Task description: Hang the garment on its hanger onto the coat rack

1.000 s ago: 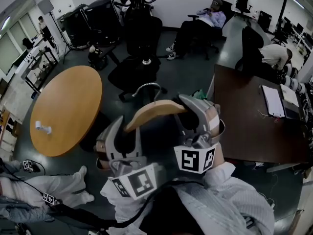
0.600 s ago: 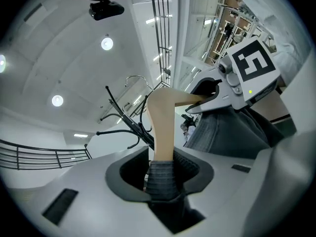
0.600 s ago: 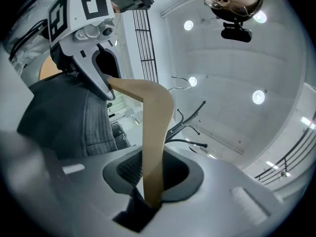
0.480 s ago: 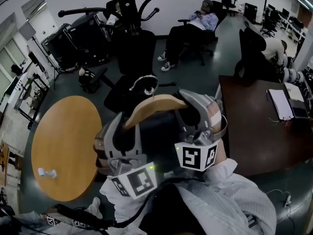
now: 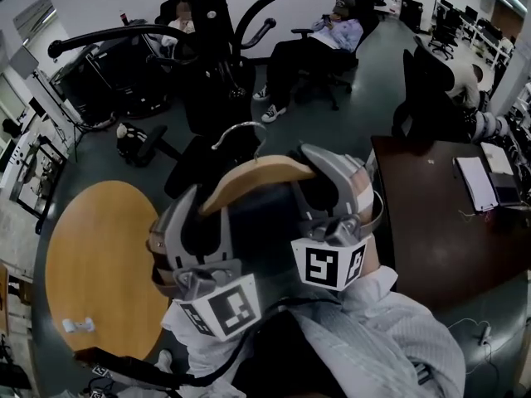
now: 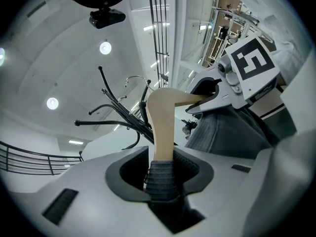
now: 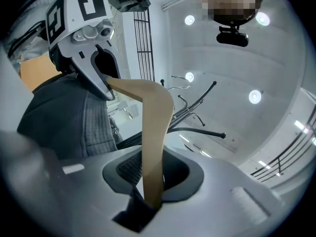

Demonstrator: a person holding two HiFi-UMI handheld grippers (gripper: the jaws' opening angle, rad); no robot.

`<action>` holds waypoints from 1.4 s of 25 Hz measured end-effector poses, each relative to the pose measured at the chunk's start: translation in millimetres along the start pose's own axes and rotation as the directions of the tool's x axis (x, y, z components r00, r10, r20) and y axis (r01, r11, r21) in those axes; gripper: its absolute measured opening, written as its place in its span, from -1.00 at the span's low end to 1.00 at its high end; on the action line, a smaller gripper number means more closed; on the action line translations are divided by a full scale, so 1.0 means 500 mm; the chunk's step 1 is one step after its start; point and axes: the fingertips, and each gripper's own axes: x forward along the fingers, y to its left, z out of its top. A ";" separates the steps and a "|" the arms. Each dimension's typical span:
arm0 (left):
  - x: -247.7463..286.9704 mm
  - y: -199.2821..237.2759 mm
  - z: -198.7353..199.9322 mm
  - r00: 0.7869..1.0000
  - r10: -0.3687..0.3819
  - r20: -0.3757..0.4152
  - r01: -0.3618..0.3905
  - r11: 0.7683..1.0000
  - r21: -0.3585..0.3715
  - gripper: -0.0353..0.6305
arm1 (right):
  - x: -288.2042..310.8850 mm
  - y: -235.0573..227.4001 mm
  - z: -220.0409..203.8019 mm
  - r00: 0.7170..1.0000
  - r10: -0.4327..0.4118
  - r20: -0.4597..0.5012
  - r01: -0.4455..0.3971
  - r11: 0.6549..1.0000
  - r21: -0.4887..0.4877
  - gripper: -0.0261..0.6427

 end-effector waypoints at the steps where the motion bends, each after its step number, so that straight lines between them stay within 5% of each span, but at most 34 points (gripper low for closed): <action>1: 0.016 0.005 -0.005 1.000 0.005 0.002 -0.005 1.000 -0.001 -0.51 | 0.017 -0.002 -0.005 1.000 -0.003 0.004 0.003 1.000 -0.003 -0.69; 17: 0.206 0.023 -0.082 0.997 0.003 -0.083 -0.007 0.999 -0.046 -0.51 | 0.214 0.016 -0.098 0.996 0.092 0.017 -0.092 0.996 0.009 -0.69; 35: 0.227 -0.043 -0.173 0.982 -0.047 -0.181 0.032 0.996 -0.083 -0.51 | 0.234 0.116 -0.165 0.980 0.198 -0.025 -0.196 0.979 0.061 -0.67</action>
